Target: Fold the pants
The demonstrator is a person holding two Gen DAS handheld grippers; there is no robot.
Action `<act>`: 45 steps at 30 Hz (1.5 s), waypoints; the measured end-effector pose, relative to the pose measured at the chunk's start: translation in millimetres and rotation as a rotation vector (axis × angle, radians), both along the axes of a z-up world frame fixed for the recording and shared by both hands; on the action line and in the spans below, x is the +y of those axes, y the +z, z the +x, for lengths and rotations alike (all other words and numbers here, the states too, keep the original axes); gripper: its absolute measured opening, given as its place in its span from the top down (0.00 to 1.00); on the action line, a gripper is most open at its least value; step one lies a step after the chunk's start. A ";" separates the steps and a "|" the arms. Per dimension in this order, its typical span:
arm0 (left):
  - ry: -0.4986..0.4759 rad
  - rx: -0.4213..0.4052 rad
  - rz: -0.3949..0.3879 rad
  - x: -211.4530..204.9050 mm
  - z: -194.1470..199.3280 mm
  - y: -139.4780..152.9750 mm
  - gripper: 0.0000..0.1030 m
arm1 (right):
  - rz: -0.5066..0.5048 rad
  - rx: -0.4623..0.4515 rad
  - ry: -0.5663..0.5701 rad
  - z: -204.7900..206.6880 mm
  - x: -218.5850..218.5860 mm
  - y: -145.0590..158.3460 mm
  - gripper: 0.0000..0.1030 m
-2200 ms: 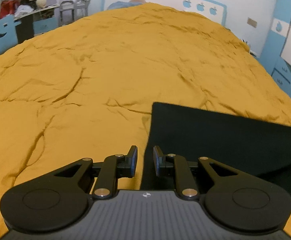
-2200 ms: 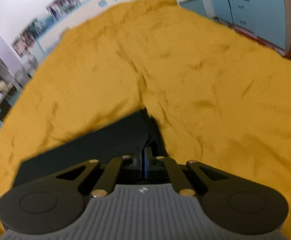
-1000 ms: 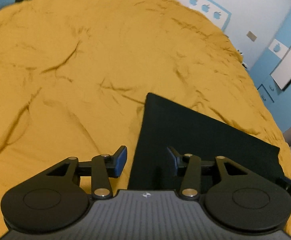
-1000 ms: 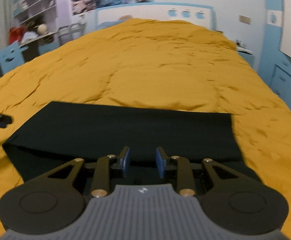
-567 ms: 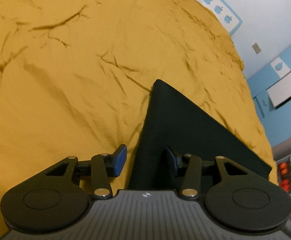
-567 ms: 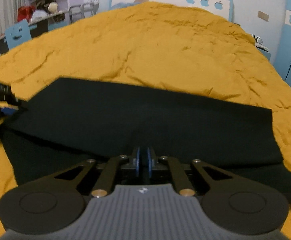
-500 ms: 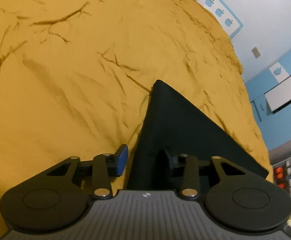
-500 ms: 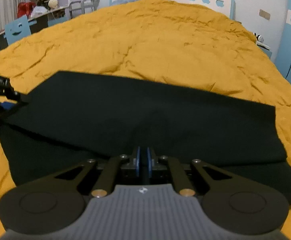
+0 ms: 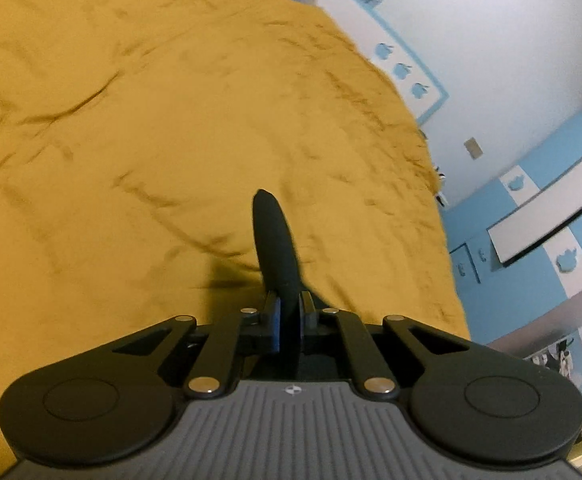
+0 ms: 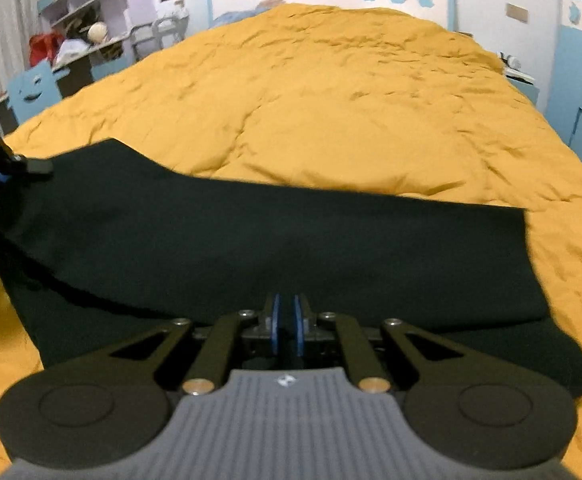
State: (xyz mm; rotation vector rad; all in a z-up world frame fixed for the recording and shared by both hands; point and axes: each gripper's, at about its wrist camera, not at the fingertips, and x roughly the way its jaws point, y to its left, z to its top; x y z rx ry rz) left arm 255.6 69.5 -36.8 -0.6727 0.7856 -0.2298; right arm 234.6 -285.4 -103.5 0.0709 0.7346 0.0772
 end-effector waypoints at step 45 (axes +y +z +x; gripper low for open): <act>-0.464 0.391 -0.071 -330.6 30.9 -59.7 0.82 | 0.188 -0.066 -0.199 -74.5 -178.2 29.0 0.91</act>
